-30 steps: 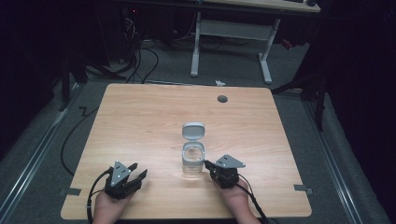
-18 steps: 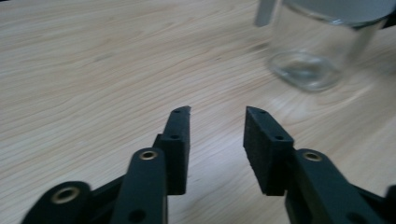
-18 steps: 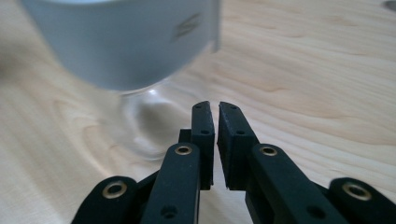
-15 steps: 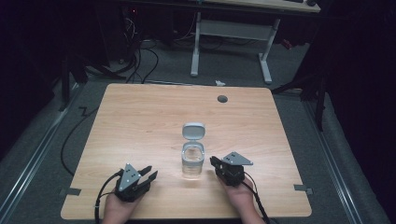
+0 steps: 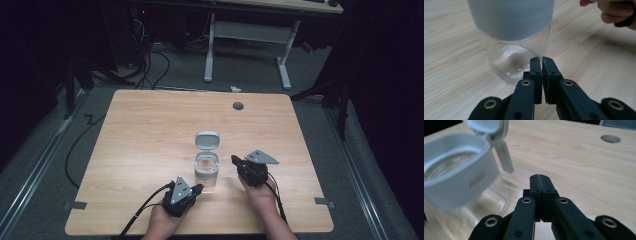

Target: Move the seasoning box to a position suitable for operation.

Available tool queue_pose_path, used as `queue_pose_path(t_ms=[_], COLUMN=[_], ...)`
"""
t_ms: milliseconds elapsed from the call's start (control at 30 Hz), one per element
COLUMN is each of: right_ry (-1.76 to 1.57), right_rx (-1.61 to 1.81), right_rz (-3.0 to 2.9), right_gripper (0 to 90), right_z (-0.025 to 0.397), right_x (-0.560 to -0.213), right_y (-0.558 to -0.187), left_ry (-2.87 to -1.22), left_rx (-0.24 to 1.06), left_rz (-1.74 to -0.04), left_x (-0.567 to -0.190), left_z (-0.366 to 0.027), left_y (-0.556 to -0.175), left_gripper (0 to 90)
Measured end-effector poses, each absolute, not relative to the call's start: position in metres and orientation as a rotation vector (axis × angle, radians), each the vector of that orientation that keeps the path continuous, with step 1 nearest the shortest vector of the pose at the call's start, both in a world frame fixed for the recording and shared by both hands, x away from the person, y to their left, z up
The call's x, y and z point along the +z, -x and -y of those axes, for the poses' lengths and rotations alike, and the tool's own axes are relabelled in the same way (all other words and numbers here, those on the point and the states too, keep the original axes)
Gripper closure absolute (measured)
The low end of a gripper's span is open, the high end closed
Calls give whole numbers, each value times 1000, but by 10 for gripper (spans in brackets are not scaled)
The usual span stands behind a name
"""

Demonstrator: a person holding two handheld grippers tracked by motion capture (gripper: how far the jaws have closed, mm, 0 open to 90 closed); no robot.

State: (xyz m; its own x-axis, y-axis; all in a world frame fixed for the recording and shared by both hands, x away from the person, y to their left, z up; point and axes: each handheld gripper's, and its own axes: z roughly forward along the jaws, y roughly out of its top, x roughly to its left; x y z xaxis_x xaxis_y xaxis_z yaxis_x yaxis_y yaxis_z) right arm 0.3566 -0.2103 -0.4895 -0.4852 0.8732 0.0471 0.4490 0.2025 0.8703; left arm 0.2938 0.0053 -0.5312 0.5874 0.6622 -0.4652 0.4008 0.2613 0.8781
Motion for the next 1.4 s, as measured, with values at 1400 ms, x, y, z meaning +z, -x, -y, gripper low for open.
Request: queue_pose_path(t_ms=[1400], right_ry=[-1119], right_rx=[1330], right_rz=[-1984], right_gripper=[900], right_z=[170], right_x=[-428], right_y=[-407], left_ry=[-1343], left_rx=[220], left_rz=[-1064], left_x=[-533], left_z=[5], left_y=[-304], left_gripper=[900])
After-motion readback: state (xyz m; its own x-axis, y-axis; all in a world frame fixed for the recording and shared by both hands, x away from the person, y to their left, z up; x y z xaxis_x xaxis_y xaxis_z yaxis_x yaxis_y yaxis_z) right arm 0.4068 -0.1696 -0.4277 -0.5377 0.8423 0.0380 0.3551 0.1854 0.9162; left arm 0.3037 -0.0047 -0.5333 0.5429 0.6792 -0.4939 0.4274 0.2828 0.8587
